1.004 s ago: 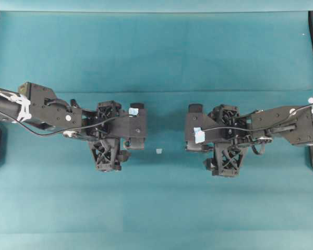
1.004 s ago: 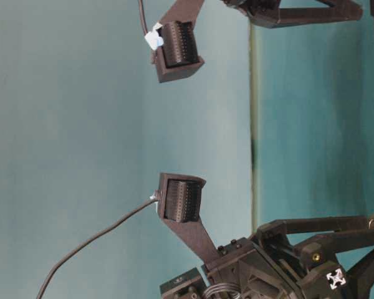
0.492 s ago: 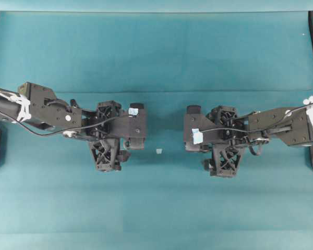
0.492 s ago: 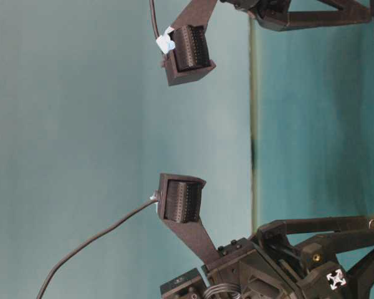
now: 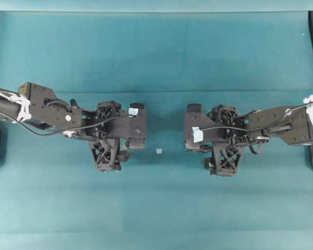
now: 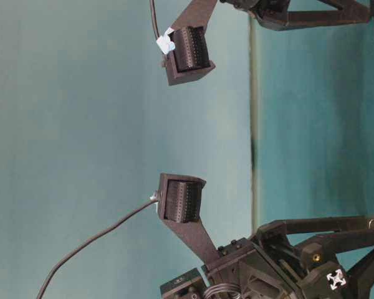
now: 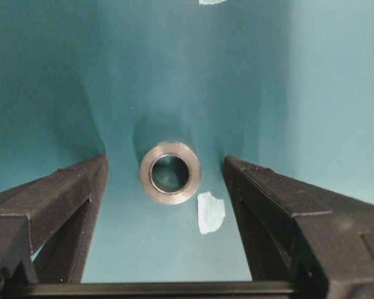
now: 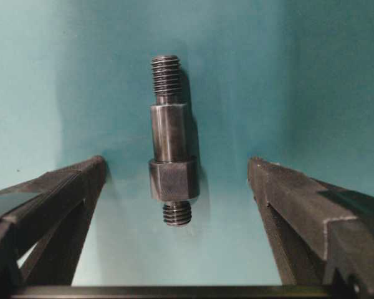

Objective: Insert the washer onto the shaft with both hands.
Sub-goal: 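Lower left gripper over washer and right gripper over shaft, aligning, then close left gripper on the washer and right gripper on the shaft's hex collar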

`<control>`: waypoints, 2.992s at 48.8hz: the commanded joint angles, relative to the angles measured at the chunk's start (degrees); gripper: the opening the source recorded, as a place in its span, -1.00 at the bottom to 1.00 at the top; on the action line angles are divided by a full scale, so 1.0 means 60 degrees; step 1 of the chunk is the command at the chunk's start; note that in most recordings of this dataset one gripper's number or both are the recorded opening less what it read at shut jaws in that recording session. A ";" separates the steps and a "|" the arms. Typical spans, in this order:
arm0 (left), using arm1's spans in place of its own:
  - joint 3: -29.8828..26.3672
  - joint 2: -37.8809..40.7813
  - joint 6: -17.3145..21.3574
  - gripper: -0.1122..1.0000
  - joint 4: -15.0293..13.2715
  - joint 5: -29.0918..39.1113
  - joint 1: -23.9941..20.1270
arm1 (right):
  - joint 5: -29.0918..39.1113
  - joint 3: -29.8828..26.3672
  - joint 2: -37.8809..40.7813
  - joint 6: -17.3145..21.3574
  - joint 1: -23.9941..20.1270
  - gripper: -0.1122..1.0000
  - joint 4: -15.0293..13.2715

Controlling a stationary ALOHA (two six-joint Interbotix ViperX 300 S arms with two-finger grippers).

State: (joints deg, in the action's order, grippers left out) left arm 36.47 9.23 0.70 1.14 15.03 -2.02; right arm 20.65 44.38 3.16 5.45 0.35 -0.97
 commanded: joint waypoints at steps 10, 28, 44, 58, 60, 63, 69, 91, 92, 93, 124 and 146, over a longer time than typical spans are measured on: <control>-0.0029 -0.0044 0.0000 0.60 0.0029 -0.0015 0.0044 | 0.0117 0.0029 -0.0015 -0.0059 0.0073 0.60 -0.0044; -0.0044 -0.0044 0.0073 0.10 0.0015 -0.0015 0.0146 | 0.0205 0.0029 0.0044 -0.0059 0.0146 -0.03 -0.0029; -0.0088 -0.0044 0.0088 -0.13 0.0029 -0.0029 0.0146 | 0.0322 0.0029 0.0117 -0.0059 0.0352 -0.52 -0.0044; -0.0088 -0.0088 0.0073 -0.13 0.0015 -0.0029 0.0146 | 0.0322 0.0029 0.0132 -0.0059 0.0352 -0.62 -0.0029; -0.0088 -0.0088 0.0073 -0.13 0.0029 -0.0044 0.0146 | 0.0322 0.0015 0.0132 -0.0059 0.0352 -0.63 -0.0044; -0.0088 -0.0088 0.0073 -0.13 0.0015 -0.0044 0.0146 | 0.0308 0.0000 0.0146 -0.0059 0.0352 -0.65 -0.0044; -0.0059 -0.0103 0.0073 -0.13 0.0015 -0.0029 0.0146 | 0.0322 -0.0015 0.0161 -0.0044 0.0308 -0.69 -0.0029; -0.0059 -0.0103 0.0059 -0.13 0.0029 -0.0029 0.0146 | 0.0571 -0.0190 0.0161 -0.0015 -0.0044 -0.78 0.0103; -0.0044 -0.0103 0.0059 -0.13 0.0015 -0.0029 0.0146 | 0.0571 -0.0205 0.0161 -0.0015 -0.0044 -0.78 0.0103; -0.0044 -0.0103 0.0044 -0.13 0.0029 -0.0029 0.0146 | 0.0571 -0.0220 0.0161 -0.0015 -0.0044 -0.79 0.0103; -0.0088 -0.0146 0.0103 -0.13 0.0015 -0.0029 0.0146 | 0.0454 -0.0264 0.0015 -0.0029 -0.0073 -0.79 0.0103; -0.0015 -0.0967 0.0132 -0.13 0.0029 -0.0029 0.0146 | -0.0439 -0.0176 -0.0454 0.0073 -0.0073 -0.79 0.0103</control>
State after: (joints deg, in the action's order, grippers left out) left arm 36.74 5.63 1.41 1.14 15.03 -1.23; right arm 18.81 43.59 2.20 5.54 0.18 -0.53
